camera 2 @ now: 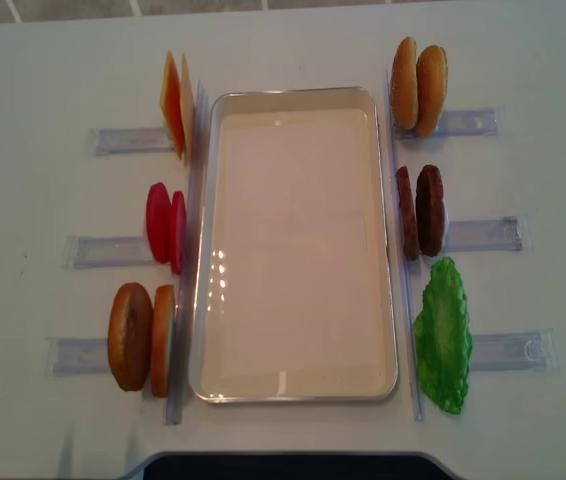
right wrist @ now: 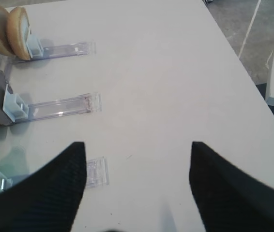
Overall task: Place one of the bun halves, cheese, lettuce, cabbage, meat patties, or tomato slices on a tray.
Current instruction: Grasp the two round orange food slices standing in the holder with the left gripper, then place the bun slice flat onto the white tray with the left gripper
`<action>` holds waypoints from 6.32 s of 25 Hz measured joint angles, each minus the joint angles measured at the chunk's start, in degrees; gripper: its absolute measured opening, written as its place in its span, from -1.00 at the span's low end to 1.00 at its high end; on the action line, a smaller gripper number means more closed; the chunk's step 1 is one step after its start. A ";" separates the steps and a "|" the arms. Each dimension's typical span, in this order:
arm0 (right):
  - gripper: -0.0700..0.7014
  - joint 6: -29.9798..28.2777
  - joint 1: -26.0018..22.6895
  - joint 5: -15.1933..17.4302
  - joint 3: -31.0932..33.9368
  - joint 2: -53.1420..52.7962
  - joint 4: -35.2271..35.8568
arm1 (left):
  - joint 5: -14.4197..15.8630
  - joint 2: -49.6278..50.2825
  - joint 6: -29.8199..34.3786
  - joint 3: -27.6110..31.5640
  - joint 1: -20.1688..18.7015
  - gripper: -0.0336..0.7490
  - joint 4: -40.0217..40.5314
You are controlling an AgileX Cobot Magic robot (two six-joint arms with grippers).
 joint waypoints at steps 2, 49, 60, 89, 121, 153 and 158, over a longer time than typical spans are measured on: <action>0.39 0.00 0.00 0.00 0.00 0.00 0.00 | 0.00 0.00 0.00 0.00 0.00 0.85 0.00; 0.39 0.00 0.00 0.00 0.00 0.00 0.00 | 7.33 67.11 -4.26 -27.31 0.00 0.85 -2.10; 0.39 0.00 0.00 0.00 0.00 0.00 0.00 | 7.04 72.84 -1.36 -27.57 0.00 0.85 -2.05; 0.39 0.00 0.00 0.00 0.00 0.00 0.00 | 4.45 74.96 -29.97 -27.57 -29.90 0.85 -3.45; 0.39 0.00 0.00 0.00 0.00 0.00 0.00 | -0.79 90.84 -32.14 -27.65 -35.94 0.85 -1.98; 0.39 0.00 0.00 0.00 0.00 0.00 0.00 | 3.38 80.25 -31.01 -29.41 -36.99 -0.54 -4.71; 0.39 0.00 0.00 0.00 0.00 0.00 0.00 | -2.36 70.73 -27.98 -29.41 -36.99 -0.54 -9.12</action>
